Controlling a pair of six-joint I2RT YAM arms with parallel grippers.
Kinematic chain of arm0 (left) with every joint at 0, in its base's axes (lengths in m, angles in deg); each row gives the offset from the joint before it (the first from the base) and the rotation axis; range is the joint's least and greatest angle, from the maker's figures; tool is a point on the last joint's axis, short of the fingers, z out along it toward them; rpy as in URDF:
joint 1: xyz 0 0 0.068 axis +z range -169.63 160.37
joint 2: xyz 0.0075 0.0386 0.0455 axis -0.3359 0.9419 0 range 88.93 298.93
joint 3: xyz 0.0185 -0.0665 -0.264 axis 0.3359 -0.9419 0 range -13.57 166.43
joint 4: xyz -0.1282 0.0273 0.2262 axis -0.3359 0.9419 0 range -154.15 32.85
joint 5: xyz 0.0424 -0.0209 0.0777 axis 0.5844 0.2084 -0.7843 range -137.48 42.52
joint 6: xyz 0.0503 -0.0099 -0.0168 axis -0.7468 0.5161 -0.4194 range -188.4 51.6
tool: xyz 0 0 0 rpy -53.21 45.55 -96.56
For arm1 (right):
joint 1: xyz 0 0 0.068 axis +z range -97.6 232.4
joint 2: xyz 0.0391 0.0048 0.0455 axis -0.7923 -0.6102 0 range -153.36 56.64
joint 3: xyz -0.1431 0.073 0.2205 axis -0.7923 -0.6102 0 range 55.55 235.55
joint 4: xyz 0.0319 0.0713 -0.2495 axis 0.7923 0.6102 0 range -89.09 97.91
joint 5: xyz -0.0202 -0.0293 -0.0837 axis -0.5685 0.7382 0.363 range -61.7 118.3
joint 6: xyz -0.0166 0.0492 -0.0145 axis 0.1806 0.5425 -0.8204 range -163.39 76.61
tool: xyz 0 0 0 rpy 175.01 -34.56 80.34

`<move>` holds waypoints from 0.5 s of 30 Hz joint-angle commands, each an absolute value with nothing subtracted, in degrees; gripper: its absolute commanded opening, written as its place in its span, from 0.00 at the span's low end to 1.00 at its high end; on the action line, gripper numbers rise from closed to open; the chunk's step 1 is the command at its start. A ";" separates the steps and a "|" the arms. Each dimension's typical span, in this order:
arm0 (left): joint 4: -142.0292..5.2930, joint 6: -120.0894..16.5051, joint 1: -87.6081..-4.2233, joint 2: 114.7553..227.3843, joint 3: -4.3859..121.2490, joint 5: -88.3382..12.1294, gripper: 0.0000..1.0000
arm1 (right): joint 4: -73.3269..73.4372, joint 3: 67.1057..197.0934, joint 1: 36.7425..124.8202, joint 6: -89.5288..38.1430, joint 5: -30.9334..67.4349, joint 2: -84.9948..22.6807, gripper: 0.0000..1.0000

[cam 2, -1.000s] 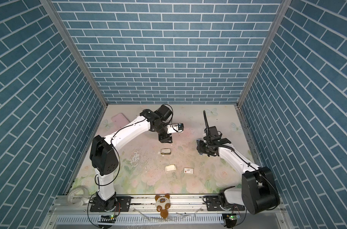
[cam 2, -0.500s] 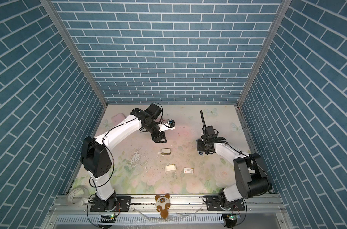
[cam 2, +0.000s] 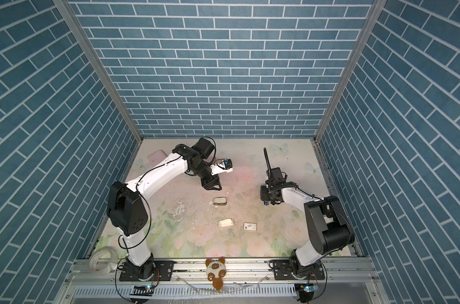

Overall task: Load the staples into the stapler
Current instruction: 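Release and raise the left gripper while the right gripper lowers onto light-blue stapler, then close the right gripper on the light-blue stapler's rounded end and lift it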

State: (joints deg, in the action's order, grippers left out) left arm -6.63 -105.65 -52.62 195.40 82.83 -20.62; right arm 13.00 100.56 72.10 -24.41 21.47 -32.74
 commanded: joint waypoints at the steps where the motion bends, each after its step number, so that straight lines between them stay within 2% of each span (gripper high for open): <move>1: -6.22 -105.58 -52.41 193.73 81.91 -19.88 0.58 | 11.48 99.76 71.97 -26.77 20.38 -32.91 0.41; 15: -6.36 -105.51 -52.32 192.38 80.22 -20.28 0.58 | 11.25 100.02 72.00 -27.81 20.18 -35.74 0.35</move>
State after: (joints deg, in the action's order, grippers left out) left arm -6.89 -105.63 -52.60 194.33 81.04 -20.60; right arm 11.25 100.45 72.10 -25.81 20.34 -34.86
